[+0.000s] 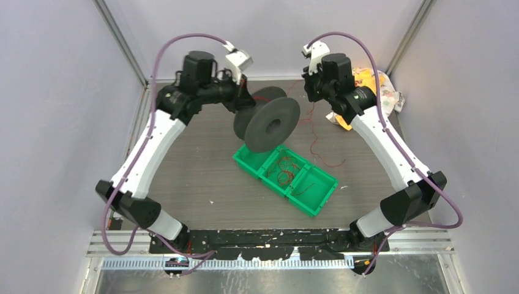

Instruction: Wrap the cables

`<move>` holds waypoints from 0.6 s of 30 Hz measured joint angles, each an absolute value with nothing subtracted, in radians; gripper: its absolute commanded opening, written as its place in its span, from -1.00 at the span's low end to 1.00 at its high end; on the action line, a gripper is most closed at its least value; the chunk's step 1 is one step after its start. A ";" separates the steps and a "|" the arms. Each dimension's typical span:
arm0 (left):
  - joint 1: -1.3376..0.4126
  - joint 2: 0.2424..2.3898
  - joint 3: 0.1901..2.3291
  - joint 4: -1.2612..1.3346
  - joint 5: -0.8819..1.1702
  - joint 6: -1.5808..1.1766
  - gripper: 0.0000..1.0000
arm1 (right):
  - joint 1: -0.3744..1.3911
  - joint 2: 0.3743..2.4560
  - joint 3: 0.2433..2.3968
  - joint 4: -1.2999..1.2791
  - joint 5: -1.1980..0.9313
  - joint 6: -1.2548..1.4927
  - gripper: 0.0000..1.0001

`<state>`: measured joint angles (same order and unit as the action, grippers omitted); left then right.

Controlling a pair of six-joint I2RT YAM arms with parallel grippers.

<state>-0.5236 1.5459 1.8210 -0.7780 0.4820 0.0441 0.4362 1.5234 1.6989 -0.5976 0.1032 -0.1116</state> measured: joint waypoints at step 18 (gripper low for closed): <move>-0.270 1.365 1.808 -0.378 0.690 -0.416 -0.99 | 0.425 1.474 1.270 -0.210 -0.100 0.196 0.18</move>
<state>-0.2695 1.3655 1.8080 -0.3782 0.6903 -0.4160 0.4248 1.4742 1.2701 -0.2104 -0.1001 0.1959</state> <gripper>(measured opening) 0.033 0.477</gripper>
